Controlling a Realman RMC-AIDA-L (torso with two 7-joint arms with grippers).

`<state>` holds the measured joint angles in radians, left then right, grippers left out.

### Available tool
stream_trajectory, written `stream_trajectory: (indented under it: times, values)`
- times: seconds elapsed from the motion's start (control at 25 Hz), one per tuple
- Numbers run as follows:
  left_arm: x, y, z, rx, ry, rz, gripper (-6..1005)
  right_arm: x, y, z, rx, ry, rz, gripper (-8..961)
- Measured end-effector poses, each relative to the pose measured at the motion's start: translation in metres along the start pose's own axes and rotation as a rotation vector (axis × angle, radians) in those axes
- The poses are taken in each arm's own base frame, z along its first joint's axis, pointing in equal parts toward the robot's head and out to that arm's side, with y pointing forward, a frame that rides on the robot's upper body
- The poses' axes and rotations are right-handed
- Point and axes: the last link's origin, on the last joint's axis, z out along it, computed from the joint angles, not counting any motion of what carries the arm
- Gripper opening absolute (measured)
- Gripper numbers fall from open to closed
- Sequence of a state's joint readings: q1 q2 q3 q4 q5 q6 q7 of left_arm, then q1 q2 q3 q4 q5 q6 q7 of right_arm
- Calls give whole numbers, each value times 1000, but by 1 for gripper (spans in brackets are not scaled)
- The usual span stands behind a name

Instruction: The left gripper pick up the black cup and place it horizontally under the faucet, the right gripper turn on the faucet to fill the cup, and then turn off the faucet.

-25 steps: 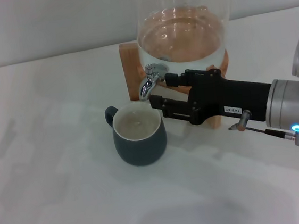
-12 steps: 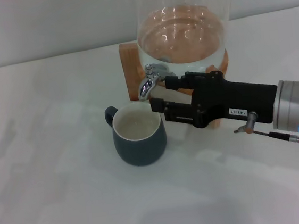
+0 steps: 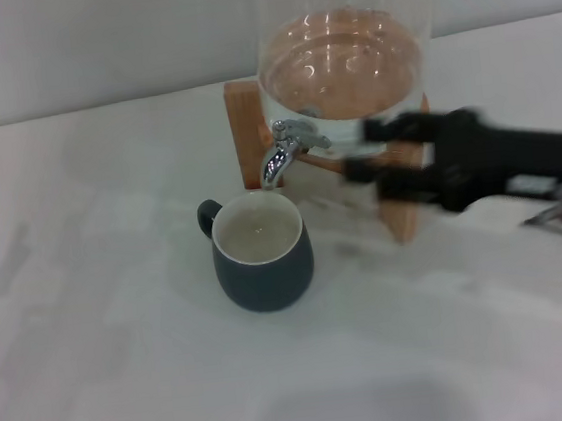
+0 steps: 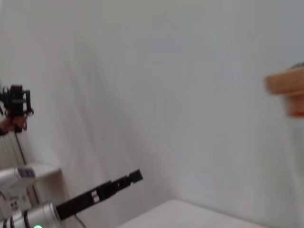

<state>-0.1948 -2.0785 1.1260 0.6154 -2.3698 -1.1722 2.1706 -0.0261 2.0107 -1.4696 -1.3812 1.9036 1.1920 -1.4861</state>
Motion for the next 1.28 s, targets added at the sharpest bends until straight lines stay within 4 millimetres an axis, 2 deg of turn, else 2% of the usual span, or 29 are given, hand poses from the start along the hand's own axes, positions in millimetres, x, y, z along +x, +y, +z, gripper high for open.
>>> stream_trajectory:
  times: [0.12, 0.32, 0.6, 0.68, 0.72, 1.0, 1.28]
  values:
    - [0, 0, 0, 1, -1, 0, 880, -4, -20, -35, 65, -56, 42, 644]
    - [0, 0, 0, 1, -1, -14, 880, -5, -41, -87, 166, -137, 82, 643]
    - [-2, -2, 2, 7, -20, -37, 880, -10, -61, -142, 245, -251, 72, 644]
    - [-4, -1, 2, 1, -38, -48, 880, -10, -62, -149, 250, -270, 68, 644]
    - [-5, -1, 2, -3, -46, -51, 880, -12, -65, -163, 276, -297, 44, 644]
    - [-11, -1, -4, -10, -88, -43, 881, -11, -67, -180, 348, -340, -31, 643]
    - [-13, -7, -8, 10, -124, -125, 881, -4, -66, -181, 392, -308, -126, 579]
